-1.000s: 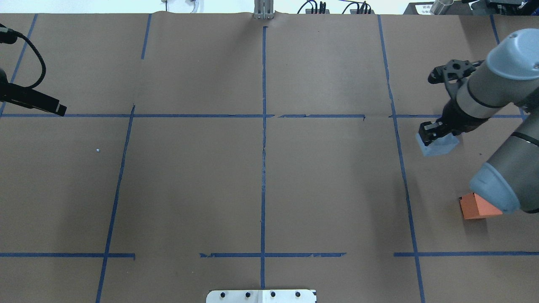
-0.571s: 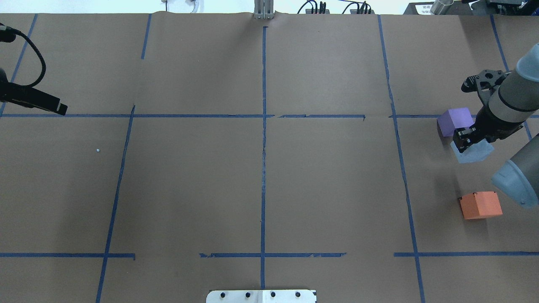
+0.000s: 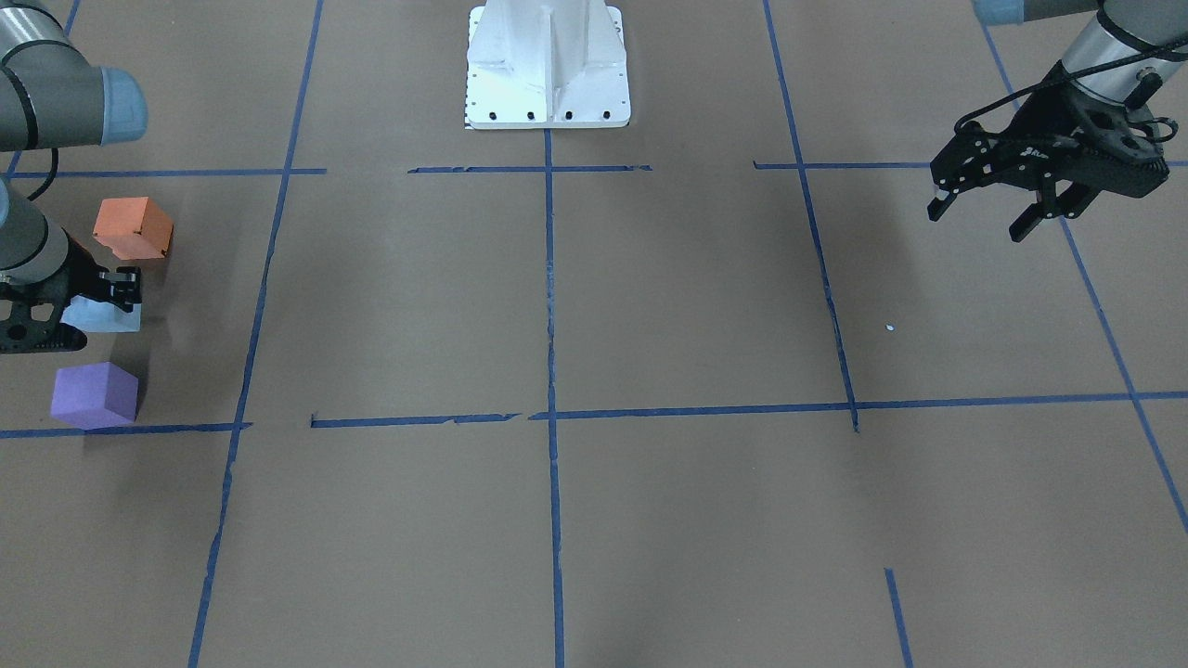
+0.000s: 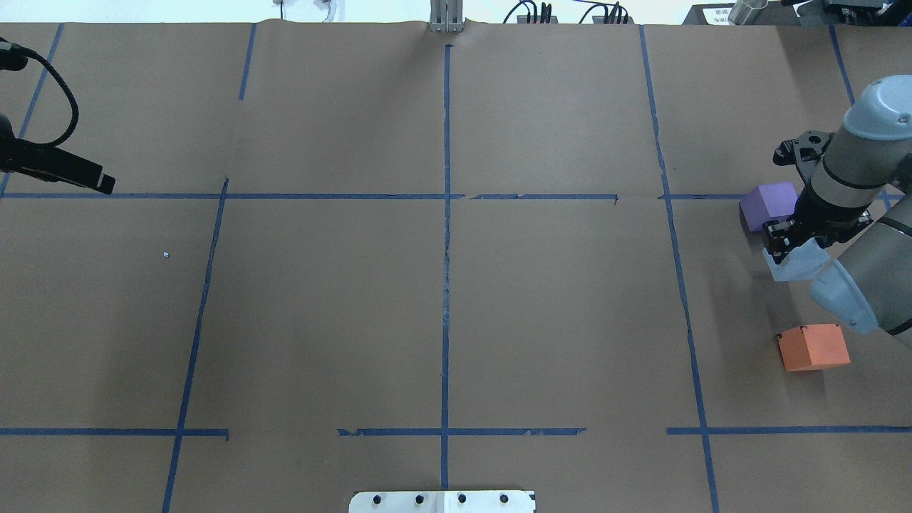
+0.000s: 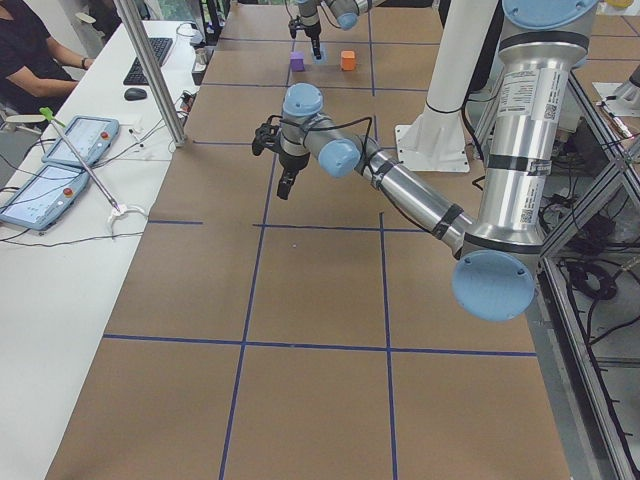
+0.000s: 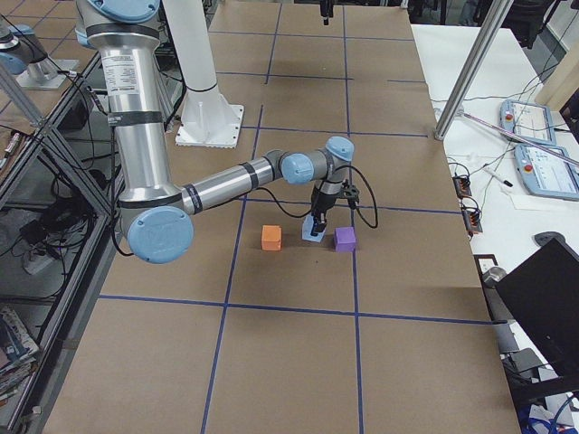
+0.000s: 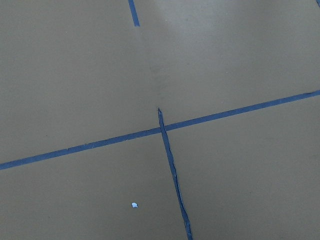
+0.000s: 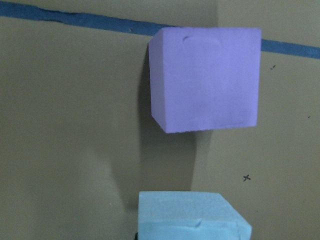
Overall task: Place blue block between orange and purple blocks
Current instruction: 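Lower the light blue cube into the gap between purple and orange cubes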
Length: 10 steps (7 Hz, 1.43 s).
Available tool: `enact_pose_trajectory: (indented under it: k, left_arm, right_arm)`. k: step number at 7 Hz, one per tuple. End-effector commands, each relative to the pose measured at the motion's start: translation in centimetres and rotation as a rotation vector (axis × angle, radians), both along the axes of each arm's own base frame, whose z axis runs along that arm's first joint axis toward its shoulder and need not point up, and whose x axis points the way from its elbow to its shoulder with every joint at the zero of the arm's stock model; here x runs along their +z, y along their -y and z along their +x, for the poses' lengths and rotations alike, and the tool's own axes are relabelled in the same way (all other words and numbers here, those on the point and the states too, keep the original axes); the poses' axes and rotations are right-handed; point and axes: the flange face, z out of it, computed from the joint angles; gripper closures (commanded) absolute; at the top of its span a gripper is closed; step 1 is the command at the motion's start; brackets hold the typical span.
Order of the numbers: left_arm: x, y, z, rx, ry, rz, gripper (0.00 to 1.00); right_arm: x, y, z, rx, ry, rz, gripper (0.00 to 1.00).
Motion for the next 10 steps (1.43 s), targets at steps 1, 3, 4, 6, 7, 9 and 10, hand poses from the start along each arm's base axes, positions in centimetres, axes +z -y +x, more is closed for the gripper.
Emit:
enact_pose_trajectory:
  k: [1, 3, 4, 6, 7, 9, 10]
  left_arm:
    - [-0.1, 0.0, 0.0, 0.000, -0.002, 0.003, 0.00]
    - [-0.4, 0.0, 0.0, -0.002, -0.004, 0.004, 0.00]
    - [-0.4, -0.1, 0.0, -0.003, -0.005, 0.004, 0.00]
    - [-0.8, -0.5, -0.3, -0.011, -0.012, 0.003, 0.00]
    - [-1.0, -0.6, -0.4, -0.012, -0.014, 0.004, 0.00]
    - [-1.1, -0.7, -0.4, -0.012, -0.015, 0.006, 0.00]
    - [-1.1, -0.7, -0.4, -0.012, -0.015, 0.006, 0.00]
  right_arm:
    - [1.0, 0.7, -0.6, -0.003, -0.011, -0.017, 0.74]
    - [2.0, 0.8, -0.8, -0.003, -0.025, -0.036, 0.63]
    - [1.9, 0.8, -0.9, -0.005, -0.022, -0.034, 0.55]
    - [1.7, 0.7, -1.1, -0.006, -0.021, -0.033, 0.42]
    - [1.7, 0.7, -1.2, -0.009, -0.021, -0.032, 0.31]
    - [1.6, 0.5, -1.5, -0.015, -0.021, -0.031, 0.00]
    - [1.0, 0.5, -1.4, -0.012, -0.013, -0.018, 0.00]
